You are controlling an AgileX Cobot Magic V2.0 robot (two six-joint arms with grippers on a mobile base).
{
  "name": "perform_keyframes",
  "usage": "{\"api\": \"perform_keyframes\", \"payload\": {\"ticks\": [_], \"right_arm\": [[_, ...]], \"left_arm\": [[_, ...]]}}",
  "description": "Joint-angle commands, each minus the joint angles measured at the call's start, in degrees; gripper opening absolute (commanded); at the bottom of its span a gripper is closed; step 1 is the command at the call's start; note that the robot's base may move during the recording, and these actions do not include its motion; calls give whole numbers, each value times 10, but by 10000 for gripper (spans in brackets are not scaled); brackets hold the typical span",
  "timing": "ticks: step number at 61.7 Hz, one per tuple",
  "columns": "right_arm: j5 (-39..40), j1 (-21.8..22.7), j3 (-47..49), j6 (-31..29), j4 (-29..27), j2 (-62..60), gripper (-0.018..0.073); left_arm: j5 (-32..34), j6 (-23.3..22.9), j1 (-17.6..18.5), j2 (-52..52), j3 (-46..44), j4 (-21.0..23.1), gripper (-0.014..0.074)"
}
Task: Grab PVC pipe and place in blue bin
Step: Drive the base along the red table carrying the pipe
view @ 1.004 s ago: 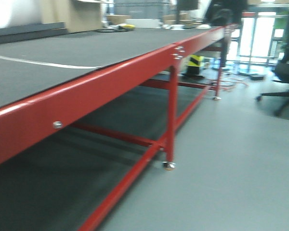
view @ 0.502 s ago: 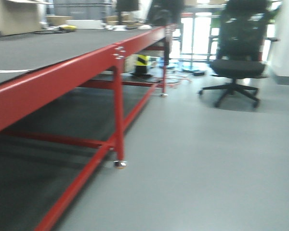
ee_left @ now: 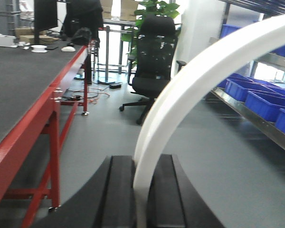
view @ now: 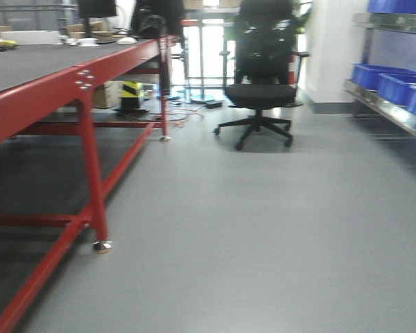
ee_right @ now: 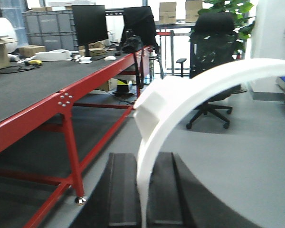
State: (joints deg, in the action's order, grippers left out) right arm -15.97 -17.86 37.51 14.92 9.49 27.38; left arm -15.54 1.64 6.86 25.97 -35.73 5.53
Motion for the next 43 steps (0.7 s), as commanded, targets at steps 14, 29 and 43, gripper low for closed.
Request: {"api": "perform_keyframes", "payload": {"ticks": [14,29,43], "right_arm": [[14,-1,0,-1,7,-2,-167],[14,-1,0,-1,7,-2,-167],[14,-1,0,-1,7,-2,-167]], "left_arm": [[16,-3,2,-3,0,4,-111],[16,-3,2,-3,0,4,-111],[16,-3,2,-3,0,4,-111]]}}
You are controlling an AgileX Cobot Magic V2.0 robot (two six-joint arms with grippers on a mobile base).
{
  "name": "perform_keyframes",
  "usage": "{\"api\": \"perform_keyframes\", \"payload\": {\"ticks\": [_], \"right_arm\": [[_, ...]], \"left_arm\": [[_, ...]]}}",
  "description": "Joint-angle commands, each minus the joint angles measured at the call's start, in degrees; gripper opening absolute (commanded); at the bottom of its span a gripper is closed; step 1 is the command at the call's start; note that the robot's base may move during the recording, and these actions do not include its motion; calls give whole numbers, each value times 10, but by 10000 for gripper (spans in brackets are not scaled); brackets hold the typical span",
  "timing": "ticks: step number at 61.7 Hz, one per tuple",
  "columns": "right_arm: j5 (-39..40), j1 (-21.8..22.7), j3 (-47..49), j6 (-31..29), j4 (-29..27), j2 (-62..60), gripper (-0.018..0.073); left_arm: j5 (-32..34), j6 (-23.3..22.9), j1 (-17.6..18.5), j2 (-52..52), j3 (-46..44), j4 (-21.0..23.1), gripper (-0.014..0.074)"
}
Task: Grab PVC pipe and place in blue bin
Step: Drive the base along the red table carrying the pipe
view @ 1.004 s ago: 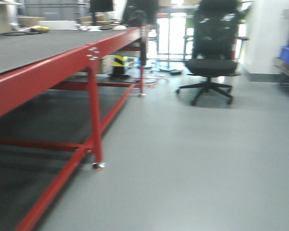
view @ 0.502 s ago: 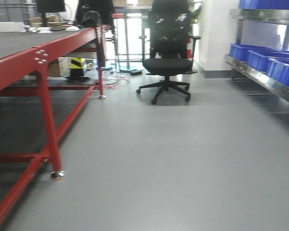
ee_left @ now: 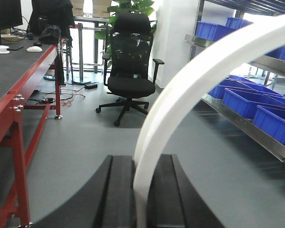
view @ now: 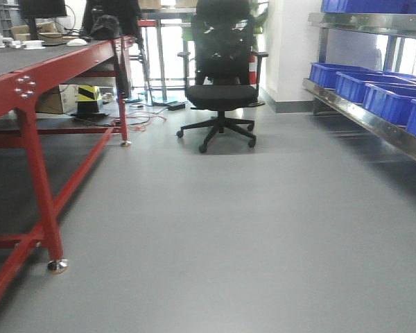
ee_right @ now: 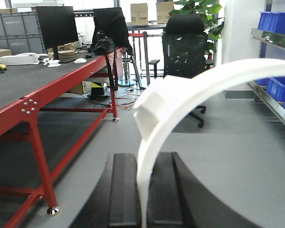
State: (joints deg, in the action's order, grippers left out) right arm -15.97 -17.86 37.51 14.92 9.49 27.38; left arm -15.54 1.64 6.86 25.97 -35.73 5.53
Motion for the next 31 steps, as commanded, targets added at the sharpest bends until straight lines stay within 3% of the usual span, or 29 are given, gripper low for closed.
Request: {"api": "perform_keyframes", "payload": {"ticks": [1,31], "right_arm": [[14,-1,0,-1,7,-2,-167],[14,-1,0,-1,7,-2,-167]], "left_arm": [[16,-3,2,-3,0,4,-111],[16,-3,2,-3,0,4,-111]]}}
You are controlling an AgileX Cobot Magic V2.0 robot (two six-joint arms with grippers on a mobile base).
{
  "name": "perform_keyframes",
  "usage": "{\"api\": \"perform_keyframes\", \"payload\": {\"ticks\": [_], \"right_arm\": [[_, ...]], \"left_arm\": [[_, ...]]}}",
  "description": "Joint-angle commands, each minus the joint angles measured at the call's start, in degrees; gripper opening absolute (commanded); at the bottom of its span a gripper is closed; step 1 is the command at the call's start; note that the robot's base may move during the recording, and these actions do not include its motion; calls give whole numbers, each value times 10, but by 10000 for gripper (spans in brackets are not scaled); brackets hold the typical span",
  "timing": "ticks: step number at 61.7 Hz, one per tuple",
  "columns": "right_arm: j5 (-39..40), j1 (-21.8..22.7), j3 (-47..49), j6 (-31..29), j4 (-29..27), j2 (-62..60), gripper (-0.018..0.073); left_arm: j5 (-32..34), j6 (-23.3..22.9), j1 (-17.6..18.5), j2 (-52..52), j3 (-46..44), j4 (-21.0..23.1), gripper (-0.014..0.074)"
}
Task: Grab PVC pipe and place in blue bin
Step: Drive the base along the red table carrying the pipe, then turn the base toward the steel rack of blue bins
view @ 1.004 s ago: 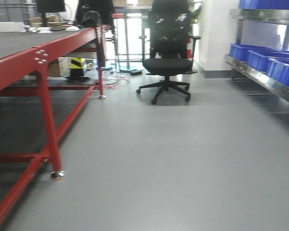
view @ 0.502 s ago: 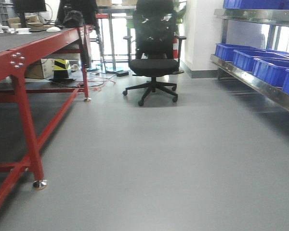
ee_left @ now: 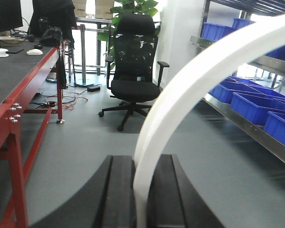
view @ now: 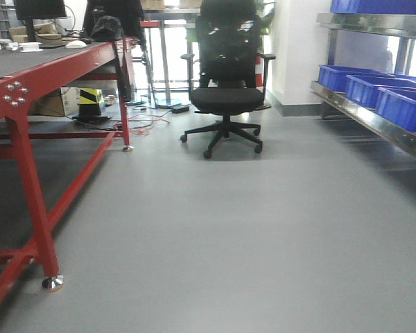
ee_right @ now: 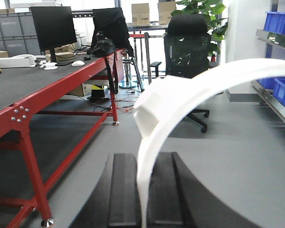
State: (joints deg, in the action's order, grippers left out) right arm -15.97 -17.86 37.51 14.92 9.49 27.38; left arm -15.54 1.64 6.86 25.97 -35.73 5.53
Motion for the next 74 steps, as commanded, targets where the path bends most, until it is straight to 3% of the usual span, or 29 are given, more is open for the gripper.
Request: {"api": "perform_keyframes", "payload": {"ticks": [1,74], "right_arm": [[14,-1,0,-1,7,-2,-167],[14,-1,0,-1,7,-2,-167]], "left_arm": [[16,-3,2,-3,0,4,-111],[16,-3,2,-3,0,4,-111]]}}
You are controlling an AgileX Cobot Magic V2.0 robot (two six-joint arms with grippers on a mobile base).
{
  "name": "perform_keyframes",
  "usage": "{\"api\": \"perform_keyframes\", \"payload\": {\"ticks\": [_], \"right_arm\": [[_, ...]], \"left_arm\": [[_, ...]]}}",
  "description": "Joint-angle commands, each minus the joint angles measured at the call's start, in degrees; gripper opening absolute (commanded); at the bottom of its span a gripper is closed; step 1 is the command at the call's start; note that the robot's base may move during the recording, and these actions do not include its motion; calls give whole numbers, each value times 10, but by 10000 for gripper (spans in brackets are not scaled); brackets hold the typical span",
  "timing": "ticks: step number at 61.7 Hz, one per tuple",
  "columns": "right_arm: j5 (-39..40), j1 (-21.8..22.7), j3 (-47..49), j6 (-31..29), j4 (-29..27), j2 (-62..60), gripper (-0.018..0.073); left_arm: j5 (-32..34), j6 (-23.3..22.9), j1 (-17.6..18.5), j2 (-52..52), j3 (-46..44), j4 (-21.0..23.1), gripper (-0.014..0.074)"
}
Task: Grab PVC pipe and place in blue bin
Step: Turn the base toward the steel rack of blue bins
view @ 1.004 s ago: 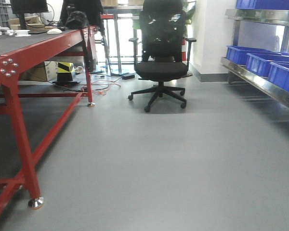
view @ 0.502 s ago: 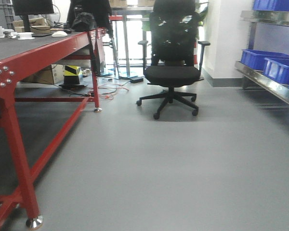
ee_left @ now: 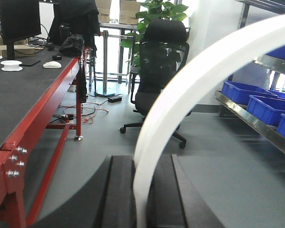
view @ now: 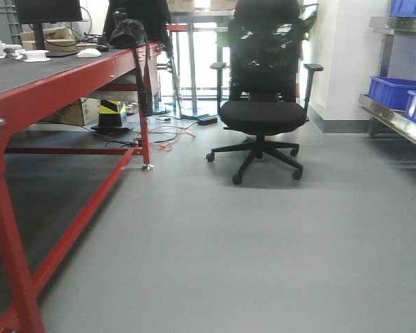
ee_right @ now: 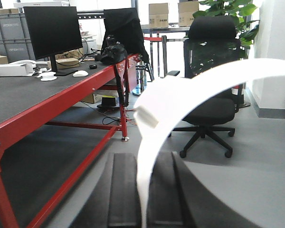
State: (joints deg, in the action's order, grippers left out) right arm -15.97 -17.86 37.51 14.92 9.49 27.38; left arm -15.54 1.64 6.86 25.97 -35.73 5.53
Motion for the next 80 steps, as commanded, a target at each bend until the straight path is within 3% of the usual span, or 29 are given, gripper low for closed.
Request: {"api": "perform_keyframes", "payload": {"ticks": [1,80], "right_arm": [[14,-1,0,-1,7,-2,-167],[14,-1,0,-1,7,-2,-167]], "left_arm": [[16,-3,2,-3,0,4,-111],[16,-3,2,-3,0,4,-111]]}}
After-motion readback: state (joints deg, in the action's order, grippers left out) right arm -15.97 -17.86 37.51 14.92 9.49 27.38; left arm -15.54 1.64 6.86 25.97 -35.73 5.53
